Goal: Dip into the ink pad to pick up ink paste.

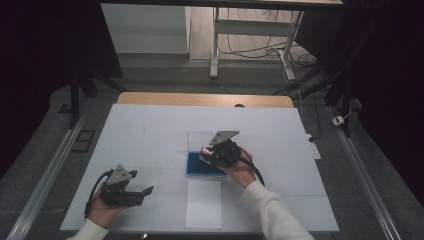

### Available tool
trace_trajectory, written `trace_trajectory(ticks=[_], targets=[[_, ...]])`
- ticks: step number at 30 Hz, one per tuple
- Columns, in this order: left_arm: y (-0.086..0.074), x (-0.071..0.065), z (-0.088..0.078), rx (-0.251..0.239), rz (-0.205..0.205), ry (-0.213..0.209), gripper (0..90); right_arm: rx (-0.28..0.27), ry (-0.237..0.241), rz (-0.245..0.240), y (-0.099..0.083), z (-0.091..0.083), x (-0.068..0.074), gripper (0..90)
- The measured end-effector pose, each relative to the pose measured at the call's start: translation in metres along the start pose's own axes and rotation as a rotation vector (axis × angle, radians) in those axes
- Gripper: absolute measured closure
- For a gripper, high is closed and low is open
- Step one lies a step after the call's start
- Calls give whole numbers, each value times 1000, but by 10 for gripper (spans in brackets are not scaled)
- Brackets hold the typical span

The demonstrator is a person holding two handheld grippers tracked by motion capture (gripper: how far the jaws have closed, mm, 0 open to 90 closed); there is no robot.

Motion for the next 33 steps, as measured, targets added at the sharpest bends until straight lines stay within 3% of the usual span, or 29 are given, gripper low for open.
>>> trace_trajectory(ticks=[17, 22, 24, 33], targets=[[-2, 1, 1, 8, -1, 2, 172, 28, 11, 1, -6, 10, 0, 702], [-2, 1, 1, 11, 2, 3, 172, 72, 16, -9, -15, 19, 3, 703], [-2, 1, 1, 11, 2, 5, 173, 60, 26, 13, -15, 19, 3, 703], [-3, 1, 2, 18, 9, 7, 174, 72, 25, 5, -15, 19, 3, 703]])
Point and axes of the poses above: each handheld gripper's, and its own axes: z roughly forward along the jaws, y roughly out of its top, x roughly to its left, the point moved 10 cm from there along z, roughly forward along the jaws, and after that the axes turned 9 degrees about -z, right-handed, at the moved point
